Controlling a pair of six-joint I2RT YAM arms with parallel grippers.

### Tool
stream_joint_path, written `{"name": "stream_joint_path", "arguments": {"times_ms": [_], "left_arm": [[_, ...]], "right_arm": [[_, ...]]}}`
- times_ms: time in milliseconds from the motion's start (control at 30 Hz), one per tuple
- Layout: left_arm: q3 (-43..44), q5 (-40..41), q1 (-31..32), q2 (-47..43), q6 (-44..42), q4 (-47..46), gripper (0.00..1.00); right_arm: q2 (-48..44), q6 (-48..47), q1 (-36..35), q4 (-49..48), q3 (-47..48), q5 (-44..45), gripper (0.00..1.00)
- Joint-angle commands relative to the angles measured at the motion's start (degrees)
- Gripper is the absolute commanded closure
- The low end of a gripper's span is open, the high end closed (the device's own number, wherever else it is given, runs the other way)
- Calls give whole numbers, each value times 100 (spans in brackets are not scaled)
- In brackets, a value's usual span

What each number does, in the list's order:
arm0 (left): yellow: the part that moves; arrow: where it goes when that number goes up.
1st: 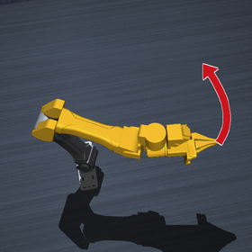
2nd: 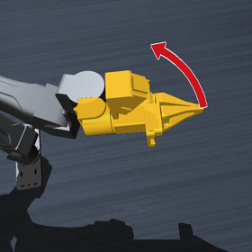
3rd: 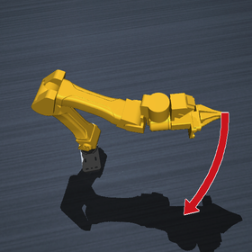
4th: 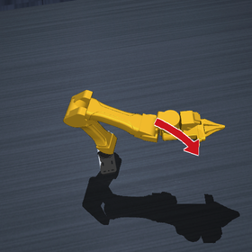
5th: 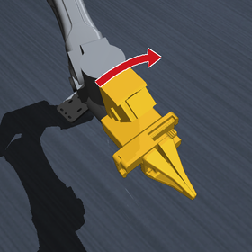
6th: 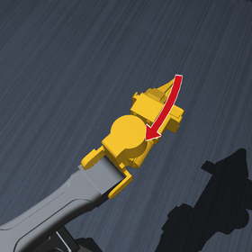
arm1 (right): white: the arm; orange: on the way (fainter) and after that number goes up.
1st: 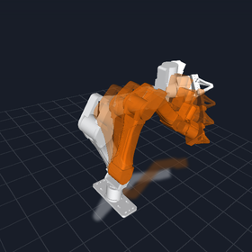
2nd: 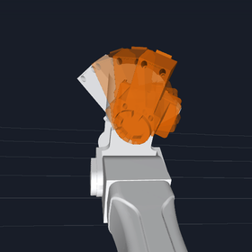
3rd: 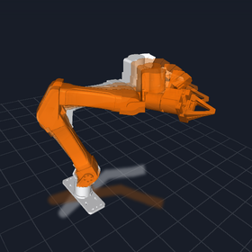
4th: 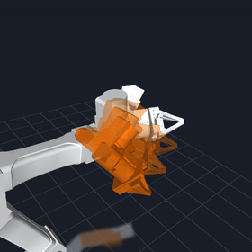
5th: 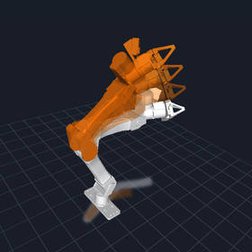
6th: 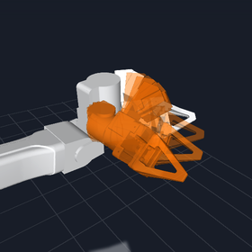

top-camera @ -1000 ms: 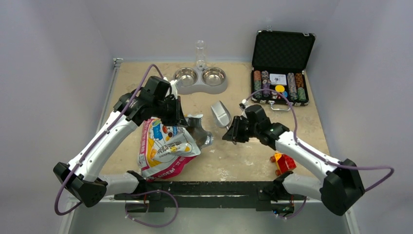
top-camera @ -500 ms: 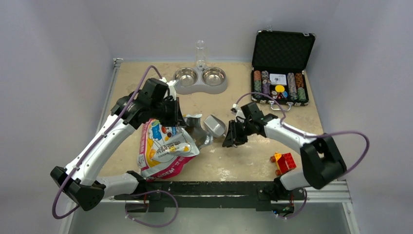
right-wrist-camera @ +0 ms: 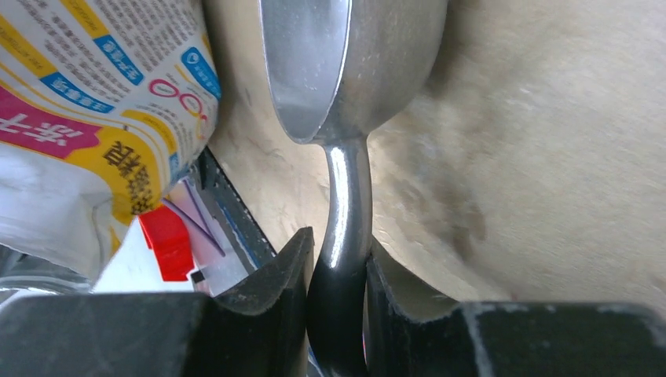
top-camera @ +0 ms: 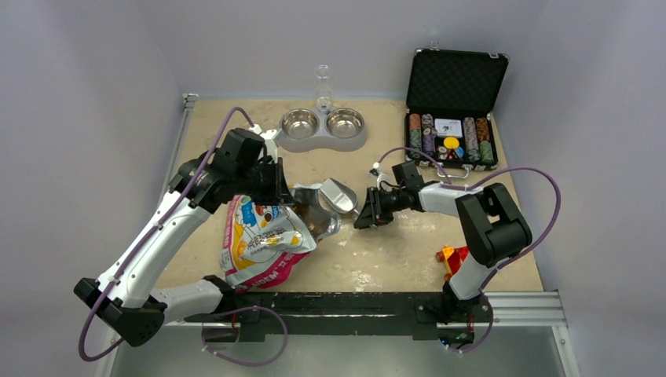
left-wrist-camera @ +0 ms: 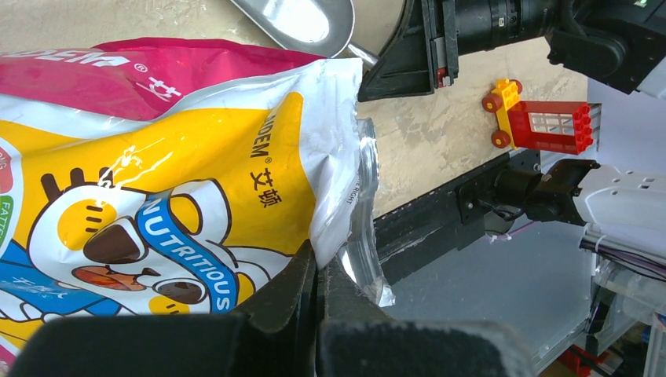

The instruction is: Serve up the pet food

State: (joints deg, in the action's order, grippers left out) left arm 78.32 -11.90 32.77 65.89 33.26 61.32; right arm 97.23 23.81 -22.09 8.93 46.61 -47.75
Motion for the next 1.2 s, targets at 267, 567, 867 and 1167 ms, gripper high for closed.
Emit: {"name": "stream_joint_path", "arguments": {"times_ms": [267,567,867,1167], "left_arm": [[87,-261,24,33,-60,329,100],[75,-413,20,77,-29,320,100],[85,-465,23,88,-45,333,100],[87,-462,21,92,-48,337,100]], "right_arm": [[-92,917,526,-2568,-1205,-182,49],[-40,2775,585,-5592,-2392,20,32],[357,3513,590,-6690,-2703,350,49],[601,3860,584,-7013,-2727,444,64]]}}
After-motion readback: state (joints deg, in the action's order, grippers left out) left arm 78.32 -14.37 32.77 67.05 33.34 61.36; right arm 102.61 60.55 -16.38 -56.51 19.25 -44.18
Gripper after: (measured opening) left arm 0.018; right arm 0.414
